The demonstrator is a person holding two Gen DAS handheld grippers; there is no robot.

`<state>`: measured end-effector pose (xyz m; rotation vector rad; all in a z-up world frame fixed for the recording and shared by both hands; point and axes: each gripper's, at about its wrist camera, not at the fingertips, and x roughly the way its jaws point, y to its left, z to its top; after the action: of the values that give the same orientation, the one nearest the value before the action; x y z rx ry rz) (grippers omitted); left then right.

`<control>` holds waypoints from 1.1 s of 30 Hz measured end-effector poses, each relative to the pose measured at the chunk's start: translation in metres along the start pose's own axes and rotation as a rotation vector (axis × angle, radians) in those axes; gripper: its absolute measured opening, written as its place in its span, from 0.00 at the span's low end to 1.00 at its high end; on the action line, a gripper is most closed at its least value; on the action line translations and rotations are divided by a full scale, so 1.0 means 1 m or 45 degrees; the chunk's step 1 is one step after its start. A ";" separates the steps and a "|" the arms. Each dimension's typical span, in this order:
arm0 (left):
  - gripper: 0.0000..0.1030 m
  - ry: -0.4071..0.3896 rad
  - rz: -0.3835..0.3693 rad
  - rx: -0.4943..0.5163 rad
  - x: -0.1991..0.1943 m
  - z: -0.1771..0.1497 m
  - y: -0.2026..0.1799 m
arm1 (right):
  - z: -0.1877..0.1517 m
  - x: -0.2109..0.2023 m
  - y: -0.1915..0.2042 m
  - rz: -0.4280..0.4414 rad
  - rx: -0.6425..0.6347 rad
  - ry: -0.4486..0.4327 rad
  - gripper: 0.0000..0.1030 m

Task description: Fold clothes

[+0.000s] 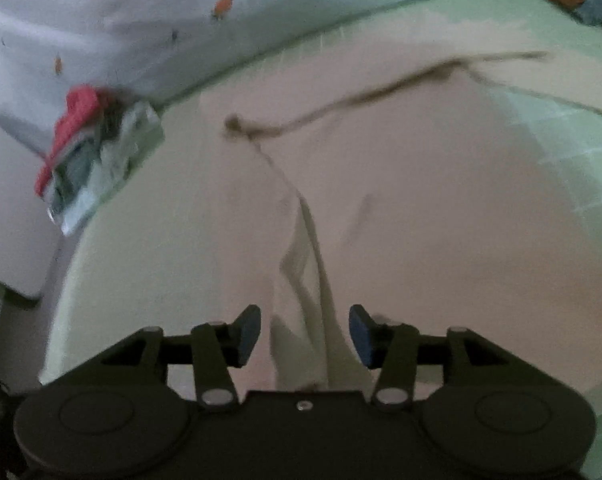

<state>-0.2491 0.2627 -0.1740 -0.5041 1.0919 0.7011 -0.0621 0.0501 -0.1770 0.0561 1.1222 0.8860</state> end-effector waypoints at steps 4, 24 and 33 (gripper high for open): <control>1.00 -0.006 0.012 0.005 0.001 0.000 -0.002 | -0.004 -0.006 -0.023 0.016 0.142 -0.040 0.13; 1.00 -0.024 0.060 -0.002 0.005 -0.002 -0.008 | -0.026 -0.030 -0.064 0.253 0.439 -0.025 0.06; 1.00 -0.025 0.065 -0.006 0.004 -0.004 -0.009 | -0.042 -0.028 -0.073 0.178 0.460 0.079 0.07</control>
<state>-0.2435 0.2552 -0.1791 -0.4738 1.0883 0.7524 -0.0567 -0.0328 -0.2090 0.4109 1.3382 0.8030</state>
